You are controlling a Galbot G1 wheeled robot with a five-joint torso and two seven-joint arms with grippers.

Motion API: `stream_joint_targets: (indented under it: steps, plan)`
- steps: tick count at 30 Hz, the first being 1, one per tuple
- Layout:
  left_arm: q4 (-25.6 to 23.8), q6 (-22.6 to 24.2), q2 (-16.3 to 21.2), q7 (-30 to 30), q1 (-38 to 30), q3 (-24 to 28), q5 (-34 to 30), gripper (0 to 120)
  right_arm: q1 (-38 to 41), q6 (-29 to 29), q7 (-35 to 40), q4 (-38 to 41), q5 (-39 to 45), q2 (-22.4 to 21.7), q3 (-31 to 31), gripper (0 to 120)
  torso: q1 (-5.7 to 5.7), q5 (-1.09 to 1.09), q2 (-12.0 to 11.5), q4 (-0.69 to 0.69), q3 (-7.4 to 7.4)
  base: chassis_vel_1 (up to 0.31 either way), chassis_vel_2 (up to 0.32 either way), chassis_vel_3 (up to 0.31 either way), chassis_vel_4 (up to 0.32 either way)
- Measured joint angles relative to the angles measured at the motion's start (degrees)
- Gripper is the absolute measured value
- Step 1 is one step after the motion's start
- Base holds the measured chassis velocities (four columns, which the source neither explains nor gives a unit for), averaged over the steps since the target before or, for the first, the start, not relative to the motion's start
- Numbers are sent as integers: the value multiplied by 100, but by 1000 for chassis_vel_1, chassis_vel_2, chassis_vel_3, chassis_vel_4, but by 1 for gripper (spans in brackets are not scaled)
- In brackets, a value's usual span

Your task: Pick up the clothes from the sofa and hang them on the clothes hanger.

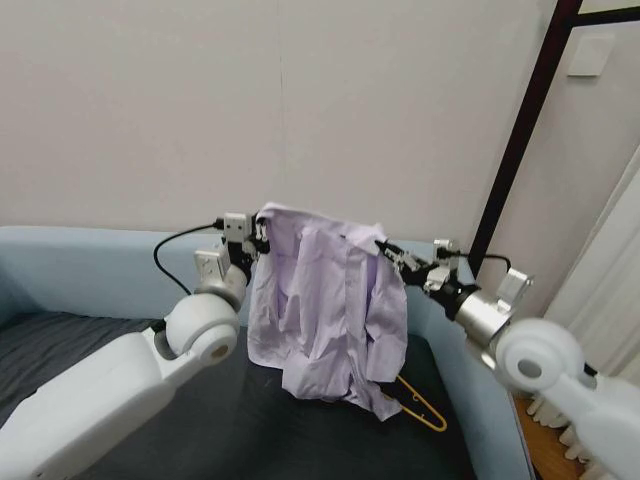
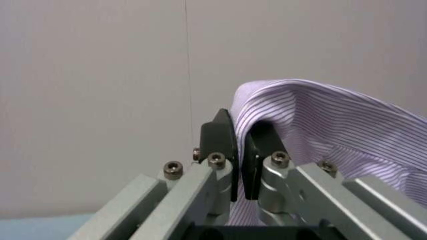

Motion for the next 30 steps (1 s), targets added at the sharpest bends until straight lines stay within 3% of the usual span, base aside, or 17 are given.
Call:
stream_joint_targets:
  steps: [3, 8, 11, 15, 18, 21, 24, 25, 28, 30]
  plan:
    - [411, 233, -192, -218, -594, 221, -30, 0, 771, -58, 3, -236, 230, 28, -342, 0, 0, -2, 0, 0, -1, 0, 0, 0, 0]
    - [980, 601, -369, -596, -852, 464, -156, 0, 1560, -74, -140, -951, -6, 192, -1097, 0, 1, -4, 0, 2, 1, 0, 0, 0, 0]
    - [1004, 715, -378, -817, -780, 434, -230, 0, 1780, -58, -158, -1283, -159, 333, -1369, 0, 2, -2, -1, 1, 1, 0, 0, 0, 0]
    - [453, 897, -94, -1155, -498, 178, -455, 0, 1912, -54, -97, -1336, -171, 492, -1479, 0, 1, -3, -1, 1, 1, 0, 0, 0, 0]
    - [-403, 973, 596, -1308, 23, -413, -772, 0, 1937, -70, -23, -903, -56, 477, -1488, 0, 0, -6, 0, 2, -1, 0, 0, 0, 0]
    - [-830, 961, 998, -1327, 368, -849, -999, 0, 1907, -101, 51, -586, 18, 430, -1441, 0, -1, -5, 0, 7, -2, 0, 0, 0, 0]
    - [-1855, 900, 1810, -1327, 1227, -1766, -1489, 0, 1714, -189, 238, 83, 183, 265, -1193, 0, -1, -7, 0, 3, -3, 0, 0, 0, 0]
    - [-1855, 900, 1810, -1327, 1227, -1766, -1489, 0, 1714, -189, 238, 83, 183, 265, -1193, 0, -1, -7, 0, 3, -3, 0, 0, 0, 0]
    - [-2544, 824, 2326, -1332, 1643, -2234, -1696, 0, 1404, -264, 268, 538, 285, 14, -789, 0, -2, -1, 1, 2, -3, 0, 0, 0, 0]
    - [-2882, 793, 2465, -1342, 1915, -2436, -1731, 0, 1035, -266, 126, 797, 198, -237, -449, 0, -2, -1, 1, 0, -3, 0, 0, 0, 0]
